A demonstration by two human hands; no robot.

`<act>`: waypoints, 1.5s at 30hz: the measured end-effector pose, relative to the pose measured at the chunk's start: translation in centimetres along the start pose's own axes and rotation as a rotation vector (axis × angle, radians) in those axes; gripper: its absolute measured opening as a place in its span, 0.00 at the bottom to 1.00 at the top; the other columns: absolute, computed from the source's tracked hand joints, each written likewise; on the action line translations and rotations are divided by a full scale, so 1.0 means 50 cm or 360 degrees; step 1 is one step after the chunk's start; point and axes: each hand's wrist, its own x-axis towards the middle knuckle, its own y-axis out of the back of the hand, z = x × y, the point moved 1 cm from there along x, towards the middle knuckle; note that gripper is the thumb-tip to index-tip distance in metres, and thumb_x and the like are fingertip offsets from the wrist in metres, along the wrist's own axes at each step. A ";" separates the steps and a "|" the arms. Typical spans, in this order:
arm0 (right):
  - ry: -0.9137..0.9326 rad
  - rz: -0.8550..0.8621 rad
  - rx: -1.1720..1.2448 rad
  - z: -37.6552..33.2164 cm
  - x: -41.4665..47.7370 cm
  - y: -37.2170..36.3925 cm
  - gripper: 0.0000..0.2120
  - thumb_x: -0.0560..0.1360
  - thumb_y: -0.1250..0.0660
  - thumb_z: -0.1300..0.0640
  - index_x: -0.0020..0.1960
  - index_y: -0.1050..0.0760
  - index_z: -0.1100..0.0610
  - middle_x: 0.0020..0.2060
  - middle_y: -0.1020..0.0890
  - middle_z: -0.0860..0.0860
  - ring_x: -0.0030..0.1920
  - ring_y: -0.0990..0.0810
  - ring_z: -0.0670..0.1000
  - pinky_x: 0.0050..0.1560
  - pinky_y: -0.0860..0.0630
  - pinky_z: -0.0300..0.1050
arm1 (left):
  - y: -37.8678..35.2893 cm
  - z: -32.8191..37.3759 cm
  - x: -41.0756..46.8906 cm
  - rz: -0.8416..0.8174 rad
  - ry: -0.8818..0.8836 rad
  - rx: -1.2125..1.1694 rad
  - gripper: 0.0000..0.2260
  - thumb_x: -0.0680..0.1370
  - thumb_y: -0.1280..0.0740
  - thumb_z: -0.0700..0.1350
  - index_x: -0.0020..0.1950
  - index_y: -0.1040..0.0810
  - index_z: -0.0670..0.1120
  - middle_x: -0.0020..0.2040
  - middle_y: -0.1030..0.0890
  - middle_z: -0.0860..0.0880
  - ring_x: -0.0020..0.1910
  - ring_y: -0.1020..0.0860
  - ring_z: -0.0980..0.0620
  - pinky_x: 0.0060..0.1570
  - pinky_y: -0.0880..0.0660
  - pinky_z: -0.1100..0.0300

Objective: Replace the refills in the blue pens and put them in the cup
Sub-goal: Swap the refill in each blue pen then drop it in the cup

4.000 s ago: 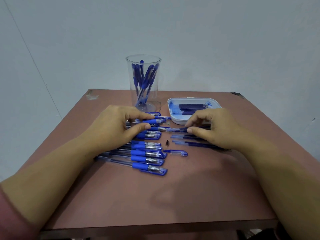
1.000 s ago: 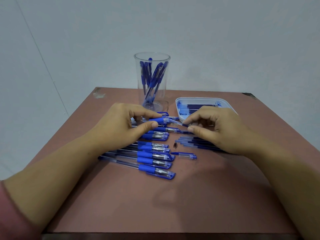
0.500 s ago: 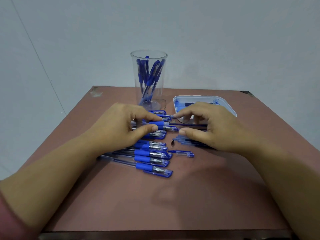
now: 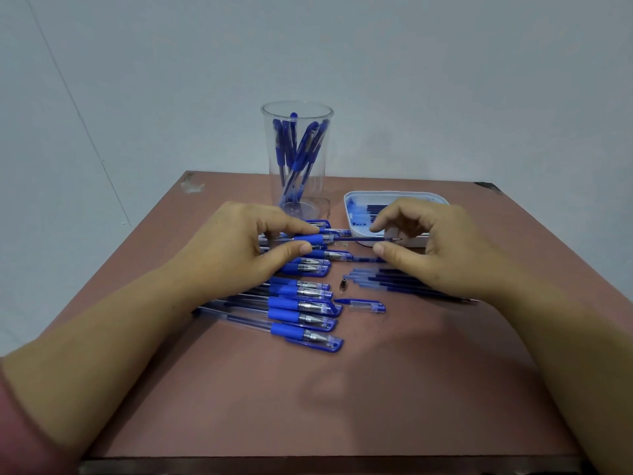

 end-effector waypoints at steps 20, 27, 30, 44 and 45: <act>-0.0039 -0.0154 0.0022 -0.005 0.009 -0.035 0.13 0.76 0.32 0.53 0.58 0.22 0.39 0.44 0.22 0.43 0.45 0.23 0.46 0.46 0.27 0.35 | 0.000 -0.001 0.001 -0.0014 -0.0018 0.0041 0.13 0.73 0.32 0.57 0.55 0.17 0.58 0.42 0.20 0.68 0.43 0.21 0.67 0.42 0.29 0.74; -0.0030 -0.0328 -0.0167 -0.010 0.012 -0.044 0.10 0.70 0.26 0.45 0.51 0.19 0.40 0.44 0.25 0.42 0.50 0.27 0.41 0.50 0.32 0.30 | 0.002 -0.008 0.002 0.0021 -0.0035 0.0068 0.14 0.73 0.33 0.57 0.55 0.16 0.57 0.42 0.22 0.70 0.43 0.21 0.69 0.44 0.29 0.75; 0.0013 -0.0414 -0.0257 -0.013 0.018 -0.054 0.10 0.69 0.27 0.42 0.51 0.19 0.39 0.44 0.27 0.39 0.51 0.31 0.38 0.49 0.37 0.26 | 0.002 -0.009 0.003 0.0028 -0.0039 0.0078 0.12 0.74 0.31 0.57 0.55 0.16 0.57 0.42 0.22 0.69 0.42 0.22 0.69 0.43 0.30 0.75; -0.0065 0.0110 0.0240 -0.017 0.016 -0.034 0.07 0.72 0.26 0.58 0.44 0.20 0.46 0.39 0.17 0.42 0.39 0.20 0.41 0.43 0.26 0.30 | 0.004 -0.007 0.002 0.0019 -0.0062 0.0022 0.11 0.73 0.33 0.57 0.55 0.20 0.64 0.42 0.22 0.71 0.43 0.21 0.67 0.42 0.28 0.73; -0.0052 0.0114 0.0244 -0.018 0.016 -0.036 0.08 0.72 0.26 0.58 0.44 0.21 0.45 0.39 0.17 0.41 0.39 0.20 0.42 0.44 0.25 0.31 | 0.004 -0.005 0.001 0.0023 -0.0073 0.0012 0.11 0.73 0.33 0.57 0.55 0.22 0.65 0.42 0.22 0.71 0.43 0.21 0.68 0.43 0.28 0.73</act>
